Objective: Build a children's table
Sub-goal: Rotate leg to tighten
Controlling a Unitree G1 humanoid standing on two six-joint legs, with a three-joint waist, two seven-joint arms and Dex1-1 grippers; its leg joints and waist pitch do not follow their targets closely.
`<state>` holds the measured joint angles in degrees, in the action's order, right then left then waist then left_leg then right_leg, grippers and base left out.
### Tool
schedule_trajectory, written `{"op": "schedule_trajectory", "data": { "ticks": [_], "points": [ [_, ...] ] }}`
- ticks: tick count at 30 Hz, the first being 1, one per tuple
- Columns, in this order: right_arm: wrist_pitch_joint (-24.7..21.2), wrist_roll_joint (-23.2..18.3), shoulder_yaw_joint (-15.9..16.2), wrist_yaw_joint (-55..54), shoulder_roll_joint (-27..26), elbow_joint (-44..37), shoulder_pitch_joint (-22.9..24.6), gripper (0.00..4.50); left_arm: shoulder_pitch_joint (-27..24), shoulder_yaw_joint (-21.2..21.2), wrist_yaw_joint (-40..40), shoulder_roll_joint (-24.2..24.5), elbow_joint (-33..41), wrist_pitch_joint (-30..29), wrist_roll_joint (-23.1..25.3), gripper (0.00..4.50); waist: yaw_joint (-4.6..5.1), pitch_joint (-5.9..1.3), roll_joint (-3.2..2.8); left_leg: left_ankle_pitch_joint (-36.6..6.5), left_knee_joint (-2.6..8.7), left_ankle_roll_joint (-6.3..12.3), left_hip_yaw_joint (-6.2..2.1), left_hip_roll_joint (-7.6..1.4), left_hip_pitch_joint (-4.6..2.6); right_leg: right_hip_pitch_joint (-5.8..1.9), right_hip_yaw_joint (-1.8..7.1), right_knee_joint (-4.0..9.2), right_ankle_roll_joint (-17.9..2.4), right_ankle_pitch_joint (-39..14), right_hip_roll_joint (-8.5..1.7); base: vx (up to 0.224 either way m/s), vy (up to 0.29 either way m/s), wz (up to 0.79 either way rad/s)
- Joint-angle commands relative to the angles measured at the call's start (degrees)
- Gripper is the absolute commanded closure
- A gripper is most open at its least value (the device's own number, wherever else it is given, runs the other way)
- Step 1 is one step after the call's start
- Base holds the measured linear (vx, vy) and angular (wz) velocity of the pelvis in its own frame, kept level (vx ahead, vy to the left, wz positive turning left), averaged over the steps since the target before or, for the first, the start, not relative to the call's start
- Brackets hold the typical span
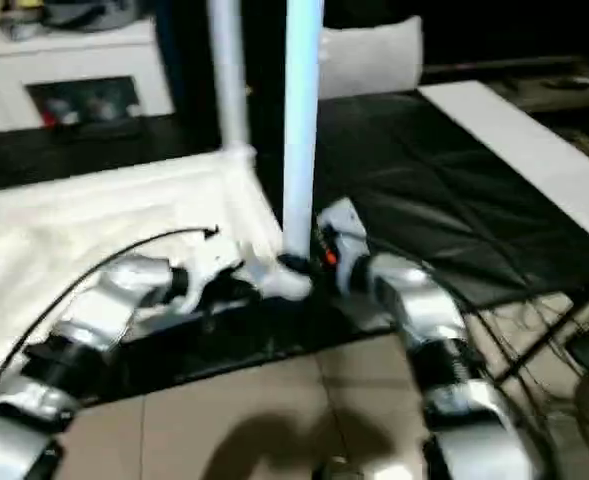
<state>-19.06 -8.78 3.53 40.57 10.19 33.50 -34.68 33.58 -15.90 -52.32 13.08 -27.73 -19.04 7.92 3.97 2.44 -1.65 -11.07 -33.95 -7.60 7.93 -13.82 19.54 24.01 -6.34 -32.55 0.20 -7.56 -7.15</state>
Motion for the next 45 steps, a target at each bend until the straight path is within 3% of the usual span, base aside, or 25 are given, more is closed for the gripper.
{"op": "schedule_trajectory", "data": {
  "ticks": [1,2,3,4,6,7,10,15,16,18,23,28,31,38,45],
  "points": [
    [1.41,0.07,-1.6,-10.08,-4.87,6.12,-3.23,1.95,1.44,-2.4,3.66,-5.75,1.53,-1.49,-0.49,4.5,0.3,-3.08,0.29,-23.51,3.54,2.04,1.3,3.03,1.17,-2.92,-1.58,6.44,-2.13,-39.39,0.5,0.0,0.0,0.0],
    [3.34,-0.55,-2.86,-12.38,-6.98,7.96,-4.26,1.95,2.57,-1.73,7.08,-7.36,0.6,-1.95,0.04,4.5,0.94,-3.42,0.51,-23.69,3.7,2.5,1.09,2.75,1.38,-3.33,-1.88,6.35,-2.88,-37.0,0.22,0.0,0.0,0.0],
    [3.55,-0.62,-3.05,-12.67,-7.25,8.17,-4.39,1.81,2.71,-1.66,7.5,-7.56,0.52,-2.04,0.11,4.5,0.99,-3.45,0.15,-23.44,3.87,2.66,0.91,2.61,1.54,-3.51,-1.84,6.13,-3.62,-35.46,0.08,0.0,0.0,0.0],
    [3.83,-0.79,-3.45,-13.19,-7.77,8.48,-4.6,1.79,2.92,-1.54,8.21,-7.88,0.42,-2.24,0.27,4.5,1.11,-3.55,0.4,-23.01,4.33,3.09,0.67,2.33,1.88,-3.9,-1.62,5.93,-5.07,-32.11,0.08,0.0,0.0,0.0],
    [4.68,0.41,-2.45,-11.95,-7.58,8.16,-4.17,1.58,2.99,-1.77,9.1,-7.67,0.24,-2.13,1.17,4.5,0.73,-3.82,0.43,-21.23,4.43,3.92,0.91,2.1,1.75,-3.68,-0.73,5.22,-8.49,-25.9,0.11,0.0,0.0,0.0],
    [5.12,0.9,-1.88,-10.95,-7.17,7.61,-3.6,1.58,2.9,-1.96,9.08,-7.27,0.21,-1.9,1.53,4.5,0.46,-3.87,0.63,-19.64,4.5,4.54,1.08,2.07,2.04,-3.86,-0.26,4.58,-10.19,-22.65,0.22,0.0,0.0,0.0],
    [5.72,1.2,-1.19,-8.82,-5.9,5.88,-1.98,1.31,2.41,-2.37,8.06,-5.97,0.48,-0.94,1.95,4.5,-0.48,-4.06,0.77,-15.61,4.21,5.77,1.56,2.14,2.11,-3.99,0.28,3.95,-12.05,-19.1,0.02,0.0,0.0,0.0],
    [9.33,-0.2,0.1,2.22,-0.35,-0.48,3.27,0.77,2.01,-3.45,4.92,-1.76,-1.71,3.58,3.32,4.5,-2.27,-4.04,0.59,-14.43,3.89,6.46,2.03,2.19,1.81,-3.85,0.74,3.68,-12.02,-18.64,0.18,0.0,0.0,0.0],
    [9.56,-0.5,0.39,3.85,0.49,-1.73,4.01,0.67,1.99,-3.58,4.41,-1.24,-2.06,4.07,3.44,4.5,-2.71,-4.2,0.27,-12.67,3.97,6.5,1.9,2.17,2.01,-4.23,0.79,3.22,-12.3,-16.76,0.18,0.0,0.0,0.0],
    [9.5,-1.01,0.74,7.01,2.56,-4.05,5.45,0.53,1.95,-4.1,2.83,0.0,-2.76,6.19,3.43,4.5,-3.32,-4.17,0.29,-11.2,3.95,6.48,1.99,2.12,1.95,-4.26,0.88,3.11,-12.73,-14.79,0.34,0.0,0.0,0.0],
    [10.25,-1.4,1.35,16.36,10.41,-9.2,8.52,0.16,1.54,-6.64,-5.14,4.09,-4.44,14.23,2.47,4.5,-4.31,-4.03,0.24,-13.21,4.11,5.85,1.88,2.15,1.71,-4.28,0.93,3.2,-12.28,-16.99,0.5,0.0,0.0,0.0],
    [10.53,-2.87,2.26,25.72,16.82,-11.88,9.54,0.16,1.78,-9.26,-13.04,6.81,-5.89,21.44,2.1,4.5,-4.68,-3.8,0.31,-17.0,4.34,5.11,1.81,1.97,1.47,-3.98,0.99,3.52,-11.1,-21.06,0.43,0.0,0.0,0.0],
    [9.99,-3.89,2.61,29.41,18.16,-12.0,9.49,0.16,1.99,-10.47,-16.15,7.71,-6.15,23.87,2.05,4.5,-4.79,-3.71,0.25,-18.12,4.39,5.04,1.82,1.8,1.18,-3.7,1.13,3.54,-11.73,-21.16,0.44,0.0,0.0,0.0],
    [8.99,-5.15,4.85,36.3,19.75,-12.04,9.04,0.72,2.71,-13.13,-25.06,9.31,-7.37,32.83,1.18,4.5,-6.11,-3.95,0.29,-16.13,4.36,5.03,1.98,1.63,1.2,-3.97,1.39,2.98,-12.82,-18.17,0.43,0.0,0.0,0.0],
    [6.7,-6.18,6.24,39.39,18.43,-11.63,8.38,1.22,2.09,-14.18,-27.57,8.56,-5.92,34.14,0.01,4.5,-6.93,-3.99,0.39,-14.66,4.42,4.61,2.08,1.44,1.27,-4.03,1.55,2.69,-12.87,-17.42,0.28,0.0,0.0,0.0]
  ]
}}
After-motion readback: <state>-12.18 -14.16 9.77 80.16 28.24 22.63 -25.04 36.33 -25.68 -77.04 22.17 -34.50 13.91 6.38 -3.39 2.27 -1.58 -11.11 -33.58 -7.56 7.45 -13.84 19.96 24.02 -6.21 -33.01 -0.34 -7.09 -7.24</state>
